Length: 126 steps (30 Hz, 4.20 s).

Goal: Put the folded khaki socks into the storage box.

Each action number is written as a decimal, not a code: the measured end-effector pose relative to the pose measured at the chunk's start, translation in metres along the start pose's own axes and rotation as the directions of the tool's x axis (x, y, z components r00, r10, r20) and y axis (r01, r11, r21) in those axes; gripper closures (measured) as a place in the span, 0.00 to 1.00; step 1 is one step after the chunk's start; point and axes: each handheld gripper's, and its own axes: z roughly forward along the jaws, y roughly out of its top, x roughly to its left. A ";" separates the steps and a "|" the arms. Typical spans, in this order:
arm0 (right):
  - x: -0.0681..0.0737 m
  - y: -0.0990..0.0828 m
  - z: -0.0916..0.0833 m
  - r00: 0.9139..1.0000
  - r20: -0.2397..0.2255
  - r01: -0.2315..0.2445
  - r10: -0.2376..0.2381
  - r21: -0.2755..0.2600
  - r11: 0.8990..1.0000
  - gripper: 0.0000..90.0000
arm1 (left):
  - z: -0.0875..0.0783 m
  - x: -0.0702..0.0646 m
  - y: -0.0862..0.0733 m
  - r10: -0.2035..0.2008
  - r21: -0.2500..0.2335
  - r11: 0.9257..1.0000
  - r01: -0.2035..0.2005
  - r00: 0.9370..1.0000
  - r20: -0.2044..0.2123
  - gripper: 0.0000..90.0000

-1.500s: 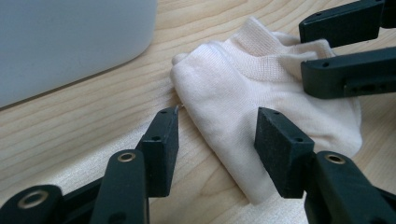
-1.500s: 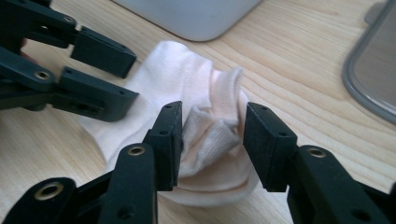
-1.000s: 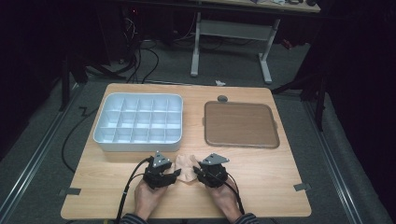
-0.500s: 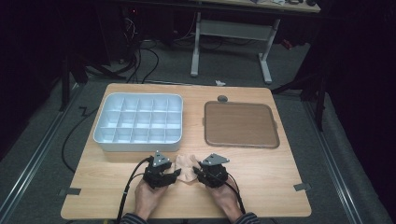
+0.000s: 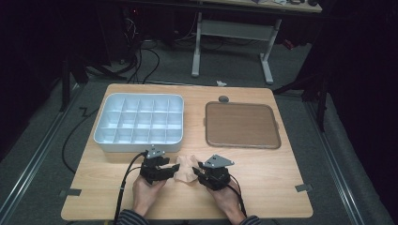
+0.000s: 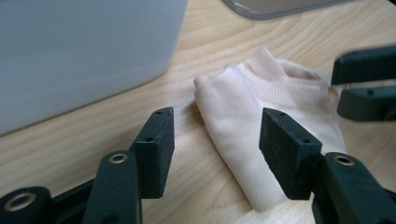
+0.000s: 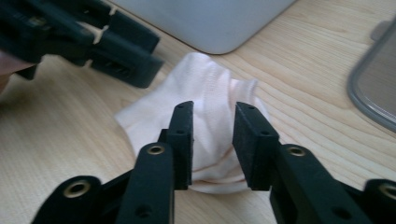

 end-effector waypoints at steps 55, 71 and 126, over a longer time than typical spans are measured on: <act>0.016 -0.015 0.013 0.997 -0.073 0.035 -0.029 0.077 0.996 0.91 | 0.017 0.003 0.003 0.009 0.053 0.999 -0.013 0.996 0.087 0.92; 0.005 0.012 0.027 0.998 -0.047 -0.039 0.041 0.054 0.998 0.98 | 0.009 0.001 0.002 0.022 0.051 0.998 -0.026 0.995 0.095 0.92; 0.004 0.018 0.016 0.998 -0.048 -0.034 0.034 -0.009 0.999 0.79 | -0.015 0.003 0.002 0.010 -0.014 1.000 -0.009 0.993 0.120 0.93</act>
